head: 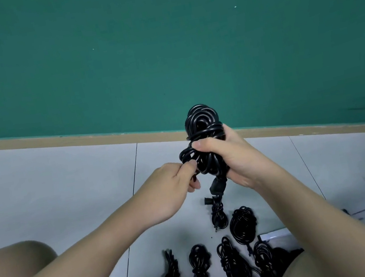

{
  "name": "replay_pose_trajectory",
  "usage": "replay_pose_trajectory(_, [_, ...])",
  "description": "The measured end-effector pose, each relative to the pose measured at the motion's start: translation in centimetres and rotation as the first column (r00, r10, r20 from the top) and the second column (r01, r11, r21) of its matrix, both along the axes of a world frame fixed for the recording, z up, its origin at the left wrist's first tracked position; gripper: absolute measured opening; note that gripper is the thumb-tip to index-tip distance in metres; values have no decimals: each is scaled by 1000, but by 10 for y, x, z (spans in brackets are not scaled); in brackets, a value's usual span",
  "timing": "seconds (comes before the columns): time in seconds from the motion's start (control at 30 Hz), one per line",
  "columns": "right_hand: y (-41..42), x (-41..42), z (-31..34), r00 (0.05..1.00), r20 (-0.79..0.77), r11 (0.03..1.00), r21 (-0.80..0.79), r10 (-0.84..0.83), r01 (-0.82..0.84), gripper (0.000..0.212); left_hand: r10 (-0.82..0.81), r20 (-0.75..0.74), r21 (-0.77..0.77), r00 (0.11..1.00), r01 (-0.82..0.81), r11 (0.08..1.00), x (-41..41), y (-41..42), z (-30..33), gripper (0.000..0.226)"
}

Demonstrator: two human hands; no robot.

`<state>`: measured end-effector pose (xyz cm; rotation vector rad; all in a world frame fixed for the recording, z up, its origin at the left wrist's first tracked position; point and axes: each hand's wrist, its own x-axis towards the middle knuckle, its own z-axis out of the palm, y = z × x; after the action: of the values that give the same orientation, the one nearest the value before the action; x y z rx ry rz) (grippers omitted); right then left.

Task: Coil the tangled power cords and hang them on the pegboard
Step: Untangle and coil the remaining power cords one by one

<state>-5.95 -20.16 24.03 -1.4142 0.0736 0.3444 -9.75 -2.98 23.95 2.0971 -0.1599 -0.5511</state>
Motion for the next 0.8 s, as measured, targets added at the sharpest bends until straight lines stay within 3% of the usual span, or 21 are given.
replay_pose_trajectory(0.07, [1,2,-10,1000,-23,998,-60,12,-13,46,58,-112,22,992,-55,998,6,-3,-12,60])
replay_pose_trajectory(0.13, [0,2,-20,998,-56,995,-100,12,-17,54,114,-110,35,987,-111,993,12,-5,-21,79])
replay_pose_trajectory(0.2, [-1,2,-29,997,-77,991,-129,14,-24,57,159,-120,-62,980,-168,984,17,-6,-27,88])
replay_pose_trajectory(0.3, [1,-1,-40,994,-112,986,-168,-14,-5,58,118,-167,-109,979,-137,984,24,-8,-36,67])
replay_pose_trajectory(0.47, [2,-10,-52,978,-203,987,-158,-40,7,36,115,-274,-212,955,-176,961,24,-12,-61,38])
replay_pose_trajectory(0.63, [-10,-22,-65,970,-191,963,-247,-154,104,32,147,-316,-323,937,-252,912,22,-26,-89,47])
replay_pose_trajectory(0.8, [-26,-39,-58,946,-127,925,-283,-299,254,32,45,-270,-396,962,-153,905,26,-48,-97,65])
